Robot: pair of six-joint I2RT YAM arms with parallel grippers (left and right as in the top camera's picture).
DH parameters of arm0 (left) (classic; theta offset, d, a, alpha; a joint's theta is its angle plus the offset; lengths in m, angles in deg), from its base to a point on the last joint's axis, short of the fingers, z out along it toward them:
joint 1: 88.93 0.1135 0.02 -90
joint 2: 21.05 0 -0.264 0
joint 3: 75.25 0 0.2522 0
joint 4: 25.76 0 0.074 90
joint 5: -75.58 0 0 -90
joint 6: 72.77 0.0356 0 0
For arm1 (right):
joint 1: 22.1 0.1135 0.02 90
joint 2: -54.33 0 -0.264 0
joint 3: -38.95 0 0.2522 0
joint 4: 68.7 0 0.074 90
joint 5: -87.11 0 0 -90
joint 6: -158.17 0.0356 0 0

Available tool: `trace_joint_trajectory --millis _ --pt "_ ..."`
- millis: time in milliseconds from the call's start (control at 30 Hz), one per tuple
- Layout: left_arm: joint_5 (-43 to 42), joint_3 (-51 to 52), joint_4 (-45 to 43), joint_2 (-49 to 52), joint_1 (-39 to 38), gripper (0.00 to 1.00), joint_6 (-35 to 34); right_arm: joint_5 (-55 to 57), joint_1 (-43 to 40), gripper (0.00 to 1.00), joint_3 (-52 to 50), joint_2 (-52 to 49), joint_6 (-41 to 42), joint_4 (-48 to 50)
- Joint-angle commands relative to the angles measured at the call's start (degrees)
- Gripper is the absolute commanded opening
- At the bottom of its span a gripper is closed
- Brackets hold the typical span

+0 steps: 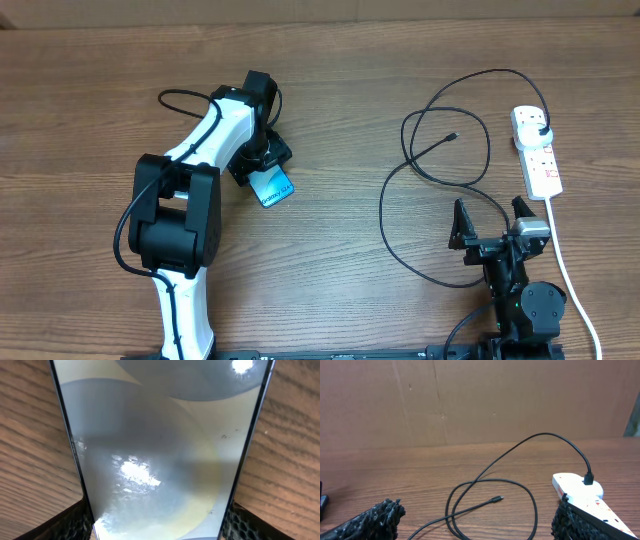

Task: Plug charger to phone and switch on socket
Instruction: 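Lower the left gripper and close it on the phone's long edges, then lift the phone with the left gripper and tilt it upright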

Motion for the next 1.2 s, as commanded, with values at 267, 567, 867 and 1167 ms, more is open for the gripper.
trace_joint_trajectory --millis 267,567,867,1167 --pt "-0.31 -0.07 1.70 1.75 0.15 0.76 5.62 0.33 -0.15 1.00 -0.59 0.50 -0.24 0.35" --pt "-3.45 -3.39 7.67 1.73 0.31 0.70 5.66 0.33 -0.15 1.00 -0.59 0.52 -0.24 0.35" --pt "-3.23 -10.47 15.91 1.73 0.31 0.66 7.56 0.33 -0.15 1.00 -0.59 0.52 -0.24 0.35" --pt "-3.58 -15.67 23.43 1.73 0.31 0.66 8.24 0.33 -0.15 1.00 -0.59 0.50 -0.24 0.35"
